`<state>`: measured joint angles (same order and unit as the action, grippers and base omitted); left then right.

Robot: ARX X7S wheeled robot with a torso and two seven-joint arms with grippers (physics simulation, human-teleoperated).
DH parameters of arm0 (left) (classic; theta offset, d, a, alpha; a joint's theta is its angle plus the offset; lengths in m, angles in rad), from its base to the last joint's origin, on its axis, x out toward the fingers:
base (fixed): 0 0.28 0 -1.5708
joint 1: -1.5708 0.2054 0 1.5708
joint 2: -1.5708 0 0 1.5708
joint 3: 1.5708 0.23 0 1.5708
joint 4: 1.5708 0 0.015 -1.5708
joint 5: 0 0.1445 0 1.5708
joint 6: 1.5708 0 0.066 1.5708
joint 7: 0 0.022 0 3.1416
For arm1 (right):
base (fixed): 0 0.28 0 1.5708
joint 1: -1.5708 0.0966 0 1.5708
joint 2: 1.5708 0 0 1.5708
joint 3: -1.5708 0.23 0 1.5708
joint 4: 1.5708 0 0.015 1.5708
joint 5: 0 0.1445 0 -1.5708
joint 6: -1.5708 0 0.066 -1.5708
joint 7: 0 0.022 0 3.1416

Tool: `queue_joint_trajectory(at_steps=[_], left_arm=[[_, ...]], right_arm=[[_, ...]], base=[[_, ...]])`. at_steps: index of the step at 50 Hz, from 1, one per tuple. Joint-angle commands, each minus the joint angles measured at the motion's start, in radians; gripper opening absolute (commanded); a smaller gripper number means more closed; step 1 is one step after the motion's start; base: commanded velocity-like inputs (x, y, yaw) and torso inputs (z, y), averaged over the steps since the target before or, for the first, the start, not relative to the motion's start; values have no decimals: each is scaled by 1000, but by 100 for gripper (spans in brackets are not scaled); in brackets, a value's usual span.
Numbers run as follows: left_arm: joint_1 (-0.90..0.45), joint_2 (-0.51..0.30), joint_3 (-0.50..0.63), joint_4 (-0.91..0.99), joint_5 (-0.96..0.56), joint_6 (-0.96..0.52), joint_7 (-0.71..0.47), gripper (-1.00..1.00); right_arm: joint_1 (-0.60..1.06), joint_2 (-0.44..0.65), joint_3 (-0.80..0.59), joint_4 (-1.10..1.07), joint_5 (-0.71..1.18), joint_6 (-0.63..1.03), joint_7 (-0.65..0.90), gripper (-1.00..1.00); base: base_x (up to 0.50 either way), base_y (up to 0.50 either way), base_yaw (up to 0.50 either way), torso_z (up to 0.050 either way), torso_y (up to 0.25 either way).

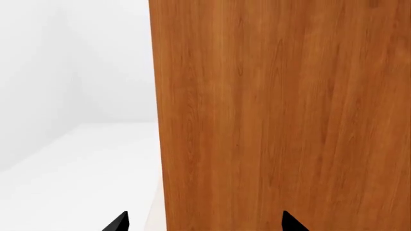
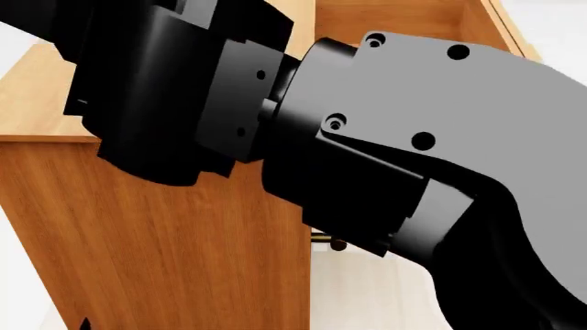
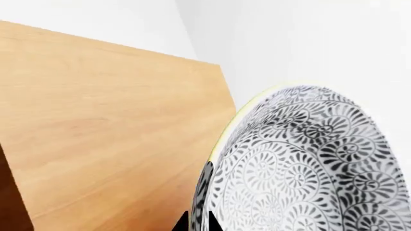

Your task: Put the bowl on top of the cabinet.

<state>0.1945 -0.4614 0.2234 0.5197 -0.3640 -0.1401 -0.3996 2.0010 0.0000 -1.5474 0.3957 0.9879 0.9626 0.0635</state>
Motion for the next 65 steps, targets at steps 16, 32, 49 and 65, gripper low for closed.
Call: queue_joint_trajectory(at_steps=[16,32,49,65], left_arm=[[15,-9,-6,21,-8,6,-9,100],[18,-12,-3,24,-8,13,-10,100],[14,-11,9,18,-1,13,-11,100],[12,-13,13,13,1,15,-12,100]], right_arm=[[-87,0,5,-31,-161,57,-62,-100],[-65,0,6,-40,-134,64,-52,100],[-44,0,6,-40,-128,61,-61,100],[19,0,11,-165,-85,96,-48,100]], base=[[0,0,0,0,0],[0,0,0,0,0],[1,1,1,0,0],[1,0,0,0,0]])
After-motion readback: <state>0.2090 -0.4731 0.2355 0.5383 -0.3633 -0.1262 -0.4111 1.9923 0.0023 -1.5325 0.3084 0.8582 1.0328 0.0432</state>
